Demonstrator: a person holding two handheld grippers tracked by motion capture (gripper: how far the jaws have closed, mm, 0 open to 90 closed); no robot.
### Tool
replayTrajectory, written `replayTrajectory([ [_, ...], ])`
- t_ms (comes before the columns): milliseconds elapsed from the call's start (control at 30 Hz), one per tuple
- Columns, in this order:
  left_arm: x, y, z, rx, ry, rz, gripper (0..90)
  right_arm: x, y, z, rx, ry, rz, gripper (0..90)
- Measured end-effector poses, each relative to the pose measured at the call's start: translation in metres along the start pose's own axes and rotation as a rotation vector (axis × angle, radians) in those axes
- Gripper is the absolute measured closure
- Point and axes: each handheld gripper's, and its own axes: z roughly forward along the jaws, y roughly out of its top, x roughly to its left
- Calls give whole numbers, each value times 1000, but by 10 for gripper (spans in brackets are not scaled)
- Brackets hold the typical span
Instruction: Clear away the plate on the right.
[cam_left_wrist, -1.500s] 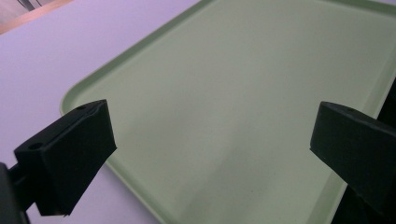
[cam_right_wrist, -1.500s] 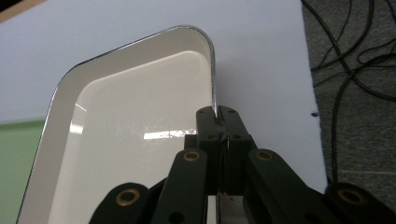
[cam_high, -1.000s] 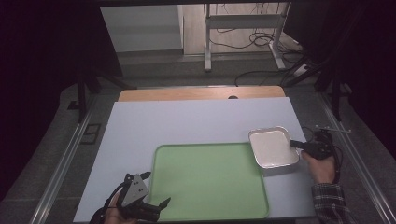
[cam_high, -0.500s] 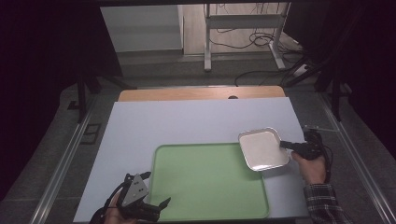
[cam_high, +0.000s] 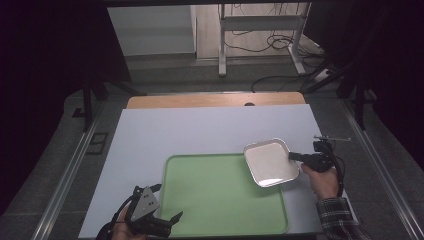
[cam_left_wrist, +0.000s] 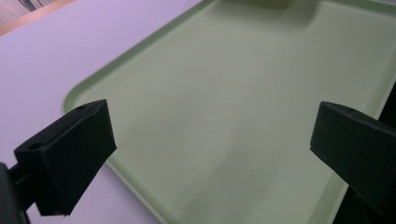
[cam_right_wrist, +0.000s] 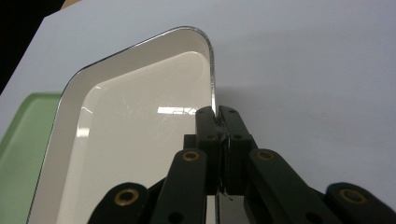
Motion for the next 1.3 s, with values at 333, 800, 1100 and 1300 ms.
replayTrajectory([
  [333,0,0,0,3,2,3,0,24,-5,16,32,40,-22,886],
  [800,0,0,0,6,2,3,0,50,-13,36,70,68,-46,884],
  [1100,0,0,0,6,2,5,0,67,-18,49,89,90,-64,882],
  [1300,0,0,0,7,1,6,0,80,-23,60,114,104,-80,878],
])
